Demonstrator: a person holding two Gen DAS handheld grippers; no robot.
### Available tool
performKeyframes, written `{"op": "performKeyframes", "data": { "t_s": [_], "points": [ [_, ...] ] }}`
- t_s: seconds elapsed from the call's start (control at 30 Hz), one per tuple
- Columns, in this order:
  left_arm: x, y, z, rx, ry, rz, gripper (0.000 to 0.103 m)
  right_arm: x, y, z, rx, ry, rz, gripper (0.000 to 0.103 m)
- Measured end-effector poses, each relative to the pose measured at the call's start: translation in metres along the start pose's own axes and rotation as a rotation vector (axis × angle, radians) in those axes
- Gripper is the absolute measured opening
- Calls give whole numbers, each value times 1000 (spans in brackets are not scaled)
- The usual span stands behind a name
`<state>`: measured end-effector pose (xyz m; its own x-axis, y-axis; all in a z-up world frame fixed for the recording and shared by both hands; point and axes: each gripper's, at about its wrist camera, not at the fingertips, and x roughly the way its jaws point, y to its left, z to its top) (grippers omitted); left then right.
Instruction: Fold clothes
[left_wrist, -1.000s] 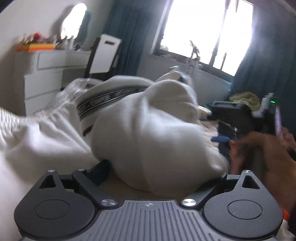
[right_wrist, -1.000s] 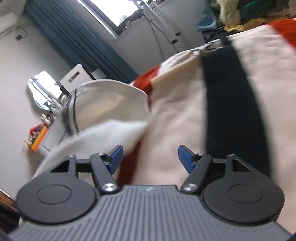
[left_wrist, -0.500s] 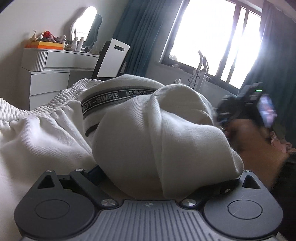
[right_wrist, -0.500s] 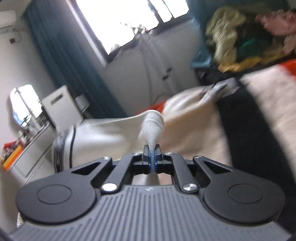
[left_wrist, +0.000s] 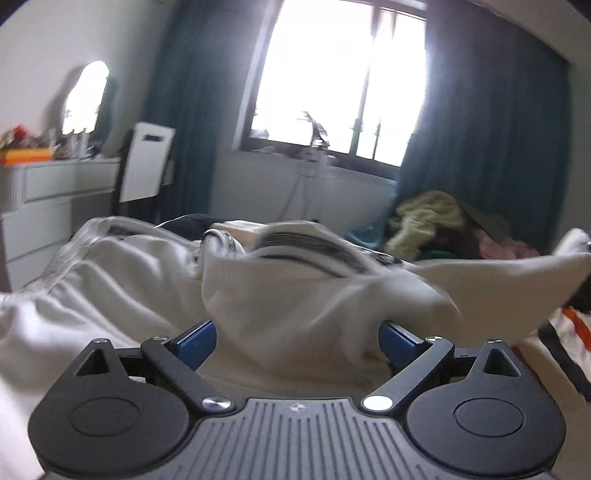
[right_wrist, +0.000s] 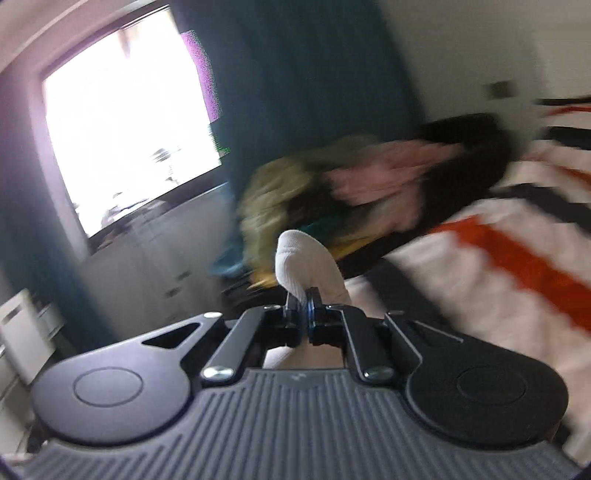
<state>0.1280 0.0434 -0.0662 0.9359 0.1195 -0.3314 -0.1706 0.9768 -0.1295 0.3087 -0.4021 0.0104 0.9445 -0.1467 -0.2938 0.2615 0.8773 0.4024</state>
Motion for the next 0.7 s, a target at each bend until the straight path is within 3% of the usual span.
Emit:
{"op": "performKeyframes", "data": {
  "t_s": [0.17,0.27,0.37,0.57,0.63,0.7],
  "points": [
    [-1,-20,-8,88,18,-45,96,-24,-112,6,163,4,-197,7],
    [5,-30,-15,128,43,-45,96,-38,-170,-19,312,85,-218,9],
    [9,-36,-23,151,78,-38,96,-59,-204,-48,417,120,-205,9],
    [11,-40,-27,212,141,-11,96,-80,-223,-68,579,217,-139,12],
    [8,-42,-30,244,145,5,96,-82,-222,-67,605,216,-77,28],
    [11,-43,-33,266,171,30,96,-79,-217,-68,612,209,-19,68]
  ]
}}
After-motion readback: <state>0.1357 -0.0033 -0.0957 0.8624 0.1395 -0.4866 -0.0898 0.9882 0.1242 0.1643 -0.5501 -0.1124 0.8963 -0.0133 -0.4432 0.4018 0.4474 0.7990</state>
